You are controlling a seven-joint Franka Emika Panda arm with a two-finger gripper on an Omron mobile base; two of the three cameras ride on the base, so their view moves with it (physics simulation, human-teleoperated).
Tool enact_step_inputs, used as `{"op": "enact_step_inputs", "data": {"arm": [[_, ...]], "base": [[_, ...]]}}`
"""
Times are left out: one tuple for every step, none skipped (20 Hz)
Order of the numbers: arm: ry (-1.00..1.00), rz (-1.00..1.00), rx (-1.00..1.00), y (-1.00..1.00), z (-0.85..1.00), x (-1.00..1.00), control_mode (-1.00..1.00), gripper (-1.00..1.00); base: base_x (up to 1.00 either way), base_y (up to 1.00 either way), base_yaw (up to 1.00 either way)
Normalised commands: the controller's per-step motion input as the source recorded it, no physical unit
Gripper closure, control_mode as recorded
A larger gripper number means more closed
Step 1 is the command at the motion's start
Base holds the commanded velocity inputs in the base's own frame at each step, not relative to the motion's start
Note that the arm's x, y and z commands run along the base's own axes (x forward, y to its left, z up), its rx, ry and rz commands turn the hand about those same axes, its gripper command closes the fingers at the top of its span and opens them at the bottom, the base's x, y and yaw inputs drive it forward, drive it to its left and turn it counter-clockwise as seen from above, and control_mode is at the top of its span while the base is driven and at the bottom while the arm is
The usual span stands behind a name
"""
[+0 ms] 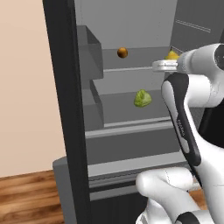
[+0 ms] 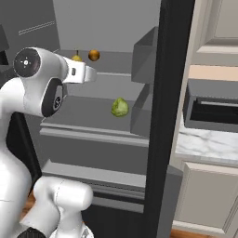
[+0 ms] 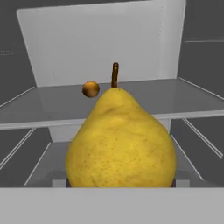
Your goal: Place the pear in the correct fridge rack based on whether it is a fruit or vegetable. Finally, close the fridge door.
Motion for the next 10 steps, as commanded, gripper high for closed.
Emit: {"op": "enact_step_inputs", "data": {"arm": [[0.43, 0.0, 0.04, -0.21, 0.46, 0.86, -1.0, 1.0], [0.34, 0.0, 0.0, -0.08, 0.36, 0.44, -1.0, 1.0], [0.0, 0.0, 0.0, 0.0, 0.0, 0.0, -1.0, 1.0], [0.0, 0.0, 0.0, 0.07, 0.0, 0.0, -1.0, 1.0], [0.0, 0.0, 0.0, 0.01, 0.0, 0.0, -1.0, 1.0], [0.0, 0.0, -0.03, 0.0, -0.11, 0.26, -1.0, 1.0], [-0.01, 0.0, -0.04, 0.0, -0.13, 0.35, -1.0, 1.0], [-0.02, 0.0, 0.0, -0.01, -0.16, 0.46, -1.0, 1.0], [-0.04, 0.0, 0.0, 0.0, -0.15, 0.47, -1.0, 1.0], [-0.07, 0.0, 0.0, -0.04, -0.2, 0.54, -1.0, 1.0]], "base": [[0.0, 0.0, 0.0], [0.0, 0.0, 0.0], [0.0, 0.0, 0.0], [0.0, 0.0, 0.0], [0.0, 0.0, 0.0], [0.0, 0.0, 0.0], [0.0, 0.0, 0.0], [0.0, 0.0, 0.0], [0.0, 0.0, 0.0], [0.0, 0.0, 0.0]]}}
